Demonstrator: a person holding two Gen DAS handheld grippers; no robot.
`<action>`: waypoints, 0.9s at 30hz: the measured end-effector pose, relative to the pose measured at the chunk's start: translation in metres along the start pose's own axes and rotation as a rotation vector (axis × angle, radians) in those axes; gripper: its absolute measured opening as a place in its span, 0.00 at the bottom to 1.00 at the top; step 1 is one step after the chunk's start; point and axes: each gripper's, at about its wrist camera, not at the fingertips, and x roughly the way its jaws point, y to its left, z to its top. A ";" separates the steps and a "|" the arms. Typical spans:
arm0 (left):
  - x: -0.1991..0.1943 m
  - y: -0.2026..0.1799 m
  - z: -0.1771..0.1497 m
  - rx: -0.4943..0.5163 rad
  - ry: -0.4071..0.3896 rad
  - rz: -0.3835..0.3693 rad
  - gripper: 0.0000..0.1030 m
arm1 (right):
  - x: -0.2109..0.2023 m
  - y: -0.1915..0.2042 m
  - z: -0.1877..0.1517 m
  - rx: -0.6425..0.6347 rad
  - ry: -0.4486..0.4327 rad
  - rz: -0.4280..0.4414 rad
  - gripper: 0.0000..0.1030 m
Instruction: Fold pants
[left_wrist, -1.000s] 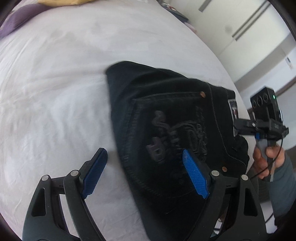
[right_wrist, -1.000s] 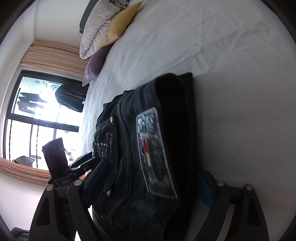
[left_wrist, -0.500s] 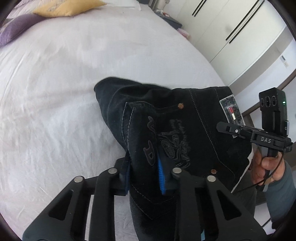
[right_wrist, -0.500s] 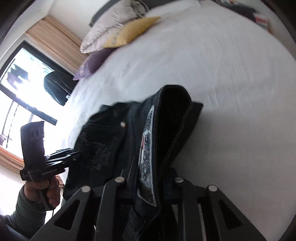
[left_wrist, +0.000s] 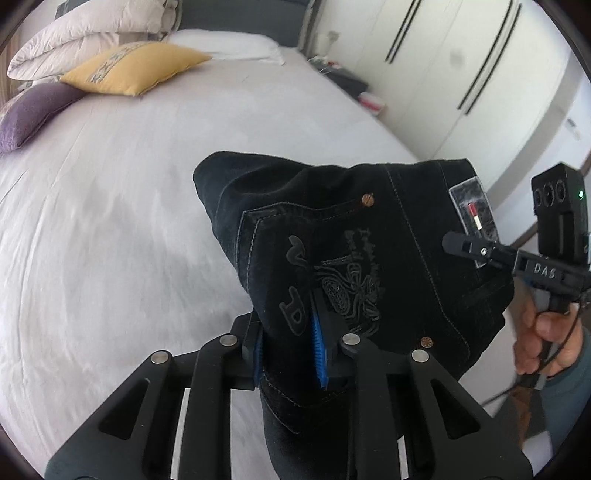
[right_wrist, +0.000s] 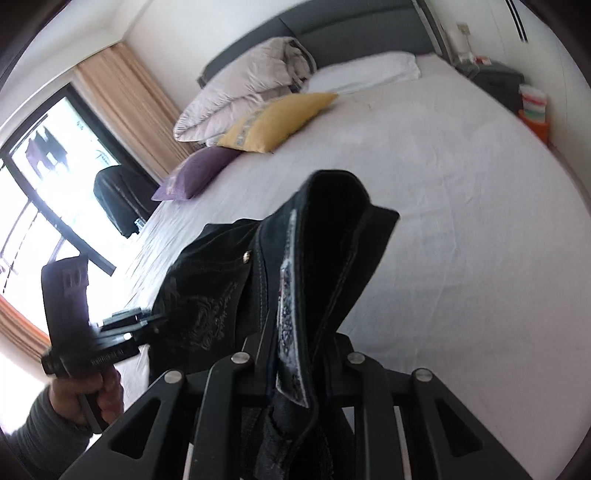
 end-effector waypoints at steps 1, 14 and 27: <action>0.012 0.001 -0.001 -0.001 0.009 0.020 0.19 | 0.015 -0.010 -0.001 0.017 0.027 -0.010 0.21; -0.001 0.009 -0.015 -0.068 -0.107 0.173 0.59 | -0.008 -0.044 -0.035 0.147 -0.020 -0.084 0.63; -0.261 -0.125 -0.106 0.136 -0.760 0.464 1.00 | -0.225 0.120 -0.090 -0.245 -0.594 -0.305 1.00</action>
